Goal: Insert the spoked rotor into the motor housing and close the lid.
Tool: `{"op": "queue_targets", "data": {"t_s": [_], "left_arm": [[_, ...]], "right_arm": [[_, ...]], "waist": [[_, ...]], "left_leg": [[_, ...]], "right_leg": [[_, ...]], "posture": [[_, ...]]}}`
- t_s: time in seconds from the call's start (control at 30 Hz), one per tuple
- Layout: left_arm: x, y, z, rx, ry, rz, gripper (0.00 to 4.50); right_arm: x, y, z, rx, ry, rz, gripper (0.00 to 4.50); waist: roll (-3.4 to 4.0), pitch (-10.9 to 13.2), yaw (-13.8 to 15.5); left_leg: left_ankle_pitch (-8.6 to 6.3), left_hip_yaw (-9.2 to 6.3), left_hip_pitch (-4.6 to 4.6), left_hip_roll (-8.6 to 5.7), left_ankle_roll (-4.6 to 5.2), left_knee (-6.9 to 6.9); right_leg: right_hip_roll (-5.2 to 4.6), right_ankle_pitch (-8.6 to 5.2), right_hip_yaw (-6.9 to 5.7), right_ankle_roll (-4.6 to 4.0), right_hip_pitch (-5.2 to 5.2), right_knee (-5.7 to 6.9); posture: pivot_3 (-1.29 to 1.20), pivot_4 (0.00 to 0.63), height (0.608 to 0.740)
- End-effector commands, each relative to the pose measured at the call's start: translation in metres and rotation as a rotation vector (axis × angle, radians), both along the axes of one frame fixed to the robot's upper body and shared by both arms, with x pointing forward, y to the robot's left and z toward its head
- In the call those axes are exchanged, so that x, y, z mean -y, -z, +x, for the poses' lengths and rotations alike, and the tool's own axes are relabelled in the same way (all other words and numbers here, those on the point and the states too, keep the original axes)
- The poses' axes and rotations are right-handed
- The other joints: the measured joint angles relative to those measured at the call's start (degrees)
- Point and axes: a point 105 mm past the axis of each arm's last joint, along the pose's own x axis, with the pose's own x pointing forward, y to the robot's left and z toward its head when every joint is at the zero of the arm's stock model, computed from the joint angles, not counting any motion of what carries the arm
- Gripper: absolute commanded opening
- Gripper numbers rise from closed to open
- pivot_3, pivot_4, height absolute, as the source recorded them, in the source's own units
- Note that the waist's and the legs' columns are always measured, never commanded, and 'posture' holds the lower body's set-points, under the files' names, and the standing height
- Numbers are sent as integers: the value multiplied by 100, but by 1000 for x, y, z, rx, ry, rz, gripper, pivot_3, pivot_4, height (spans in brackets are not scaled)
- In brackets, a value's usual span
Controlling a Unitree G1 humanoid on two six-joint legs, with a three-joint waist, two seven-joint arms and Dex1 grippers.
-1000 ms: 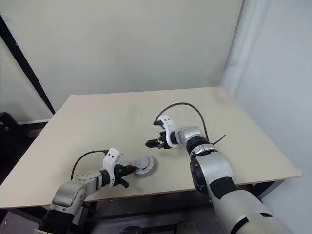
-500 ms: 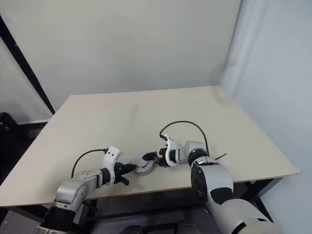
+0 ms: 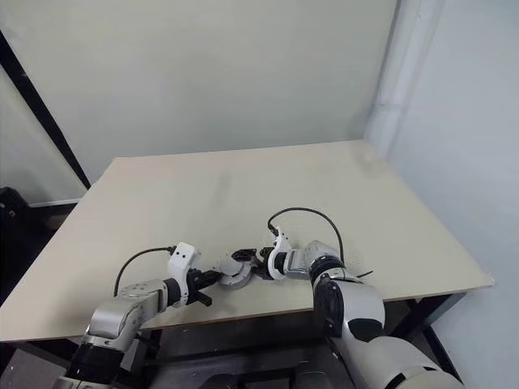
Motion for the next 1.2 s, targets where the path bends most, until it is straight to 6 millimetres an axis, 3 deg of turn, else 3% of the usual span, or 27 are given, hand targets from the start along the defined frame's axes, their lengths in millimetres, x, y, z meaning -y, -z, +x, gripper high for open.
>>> {"op": "queue_targets", "data": {"t_s": [0.03,0.17,0.33,0.6,0.87,1.03,1.2], "left_arm": [[0,6,-1,-22,-15,8,0],[-16,-4,15,27,-148,-1,0],[-26,-36,32,122,-225,-90,0],[-40,-68,43,236,-274,-119,0],[-71,-99,43,322,-352,-160,0],[-92,-101,37,317,-401,-122,0],[-100,-106,35,347,-450,-137,0]], "right_arm": [[-13,-12,4,8,23,69,3975],[-13,-10,5,7,31,53,2706],[-11,-8,5,5,40,36,1258],[-8,-7,6,18,39,8,1220],[-5,-6,9,30,51,-4,1219],[-5,-7,11,38,66,0,1219],[-5,-9,14,51,83,7,1219]], "waist": [[0,0,1],[0,1,1],[-8,16,-36],[19,25,-31],[20,26,11],[25,29,23],[27,31,25]], "left_leg": [[0,0,0,0,0,0],[1,2,-2,0,1,0],[0,-9,-12,16,0,0],[-1,-28,-35,101,0,-57],[-1,-17,-29,121,0,-78],[-1,-20,-30,128,0,-82],[-1,-11,-35,129,-1,-89]], "right_leg": [[0,0,0,0,-1,0],[0,0,0,0,-5,-2],[0,0,-34,0,-25,-16],[-34,4,-227,-1,-20,-192],[-38,21,-260,-29,-23,-194],[-39,25,-278,-35,-23,-193],[-81,26,-320,-35,-23,-196]], "posture": [[0,0,740],[0,0,740],[0,0,740],[0,0,740],[0,0,740],[0,0,740],[0,0,740]]}}
